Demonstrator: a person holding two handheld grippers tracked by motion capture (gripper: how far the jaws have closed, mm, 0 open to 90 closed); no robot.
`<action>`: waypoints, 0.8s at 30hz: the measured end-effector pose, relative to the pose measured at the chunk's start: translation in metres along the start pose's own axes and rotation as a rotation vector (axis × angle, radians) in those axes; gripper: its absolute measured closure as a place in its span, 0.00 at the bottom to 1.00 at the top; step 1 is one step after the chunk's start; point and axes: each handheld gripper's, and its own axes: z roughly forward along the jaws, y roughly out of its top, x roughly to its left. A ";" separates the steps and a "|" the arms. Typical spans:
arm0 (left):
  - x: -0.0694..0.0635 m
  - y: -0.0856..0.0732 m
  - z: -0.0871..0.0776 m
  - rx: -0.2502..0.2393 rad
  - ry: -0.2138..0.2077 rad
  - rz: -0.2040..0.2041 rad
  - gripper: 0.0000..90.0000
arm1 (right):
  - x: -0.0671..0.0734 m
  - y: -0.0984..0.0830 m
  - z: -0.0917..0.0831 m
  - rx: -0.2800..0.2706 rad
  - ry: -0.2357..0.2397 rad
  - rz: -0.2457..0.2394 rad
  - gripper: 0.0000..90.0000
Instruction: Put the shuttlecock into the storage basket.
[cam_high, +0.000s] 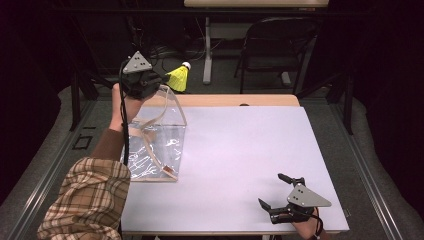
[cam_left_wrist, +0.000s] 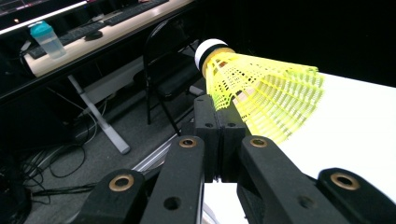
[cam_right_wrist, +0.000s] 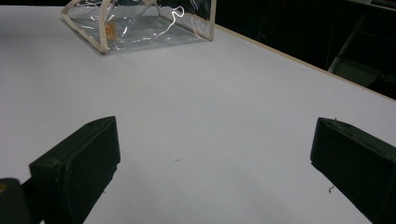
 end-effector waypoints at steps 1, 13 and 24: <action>0.000 0.000 -0.001 0.001 0.002 -0.001 1.00 | 0.000 0.000 0.000 0.000 0.001 0.000 0.01; 0.008 -0.004 -0.010 0.000 0.027 -0.009 1.00 | 0.000 0.000 0.000 0.001 0.000 0.000 0.01; 0.016 -0.010 -0.017 0.009 0.050 -0.019 1.00 | 0.000 0.000 0.000 0.001 0.000 0.001 0.01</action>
